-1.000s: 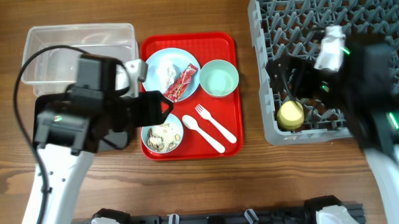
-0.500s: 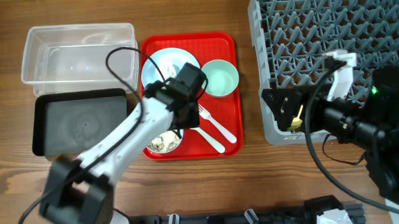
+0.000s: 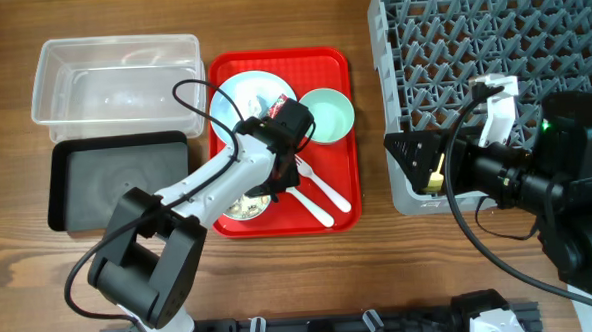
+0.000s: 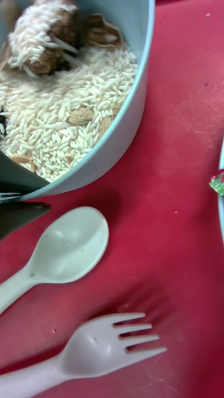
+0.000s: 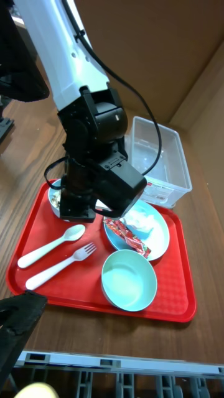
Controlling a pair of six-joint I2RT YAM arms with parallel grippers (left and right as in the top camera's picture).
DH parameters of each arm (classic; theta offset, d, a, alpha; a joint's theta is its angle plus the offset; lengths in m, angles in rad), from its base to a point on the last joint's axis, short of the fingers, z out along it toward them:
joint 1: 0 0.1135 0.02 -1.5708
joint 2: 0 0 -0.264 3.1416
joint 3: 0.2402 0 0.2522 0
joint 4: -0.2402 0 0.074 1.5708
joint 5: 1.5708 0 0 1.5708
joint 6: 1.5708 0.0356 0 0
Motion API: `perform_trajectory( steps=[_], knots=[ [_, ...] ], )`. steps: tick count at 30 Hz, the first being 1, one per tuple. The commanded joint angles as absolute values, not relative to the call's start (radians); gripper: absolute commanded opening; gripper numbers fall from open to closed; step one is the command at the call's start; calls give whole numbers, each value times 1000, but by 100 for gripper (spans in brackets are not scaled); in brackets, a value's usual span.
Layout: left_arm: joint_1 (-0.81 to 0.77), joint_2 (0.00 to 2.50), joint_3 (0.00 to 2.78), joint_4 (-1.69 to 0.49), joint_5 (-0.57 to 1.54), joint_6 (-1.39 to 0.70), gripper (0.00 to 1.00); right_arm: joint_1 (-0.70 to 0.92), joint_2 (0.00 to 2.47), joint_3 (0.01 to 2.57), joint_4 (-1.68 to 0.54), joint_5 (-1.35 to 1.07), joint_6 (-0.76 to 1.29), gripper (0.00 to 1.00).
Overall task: Sort waste into correct bins and load items into the dishwasher rack
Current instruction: 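Grasp the blue bowl of rice scraps with the left gripper, then tip the blue bowl over the black tray to dump scraps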
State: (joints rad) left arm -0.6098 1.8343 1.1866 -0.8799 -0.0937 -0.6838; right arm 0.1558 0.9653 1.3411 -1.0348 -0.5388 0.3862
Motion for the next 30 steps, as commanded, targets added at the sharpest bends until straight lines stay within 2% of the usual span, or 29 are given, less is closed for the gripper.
perform_trajectory(
  steps=[1,7,11,16,24,30],
  knots=[
    [-614,1815,1182,-900,-103,-696,4,160,967,1334,-1032,-546,358,100],
    [-558,1666,1229,-1005,-94,-662,4,160,967,1334,-1032,-523,359,100],
    [-428,1515,1244,-1011,84,-544,4,160,967,1334,-1033,-517,359,100],
    [-173,1405,1244,-1030,368,-390,4,160,970,1334,-1029,-513,358,100],
    [247,1490,1244,-1125,826,-8,4,160,970,1334,-1029,-513,358,100],
    [440,1688,1244,-1245,1169,289,4,160,970,1334,-1029,-509,359,100]
  ],
)
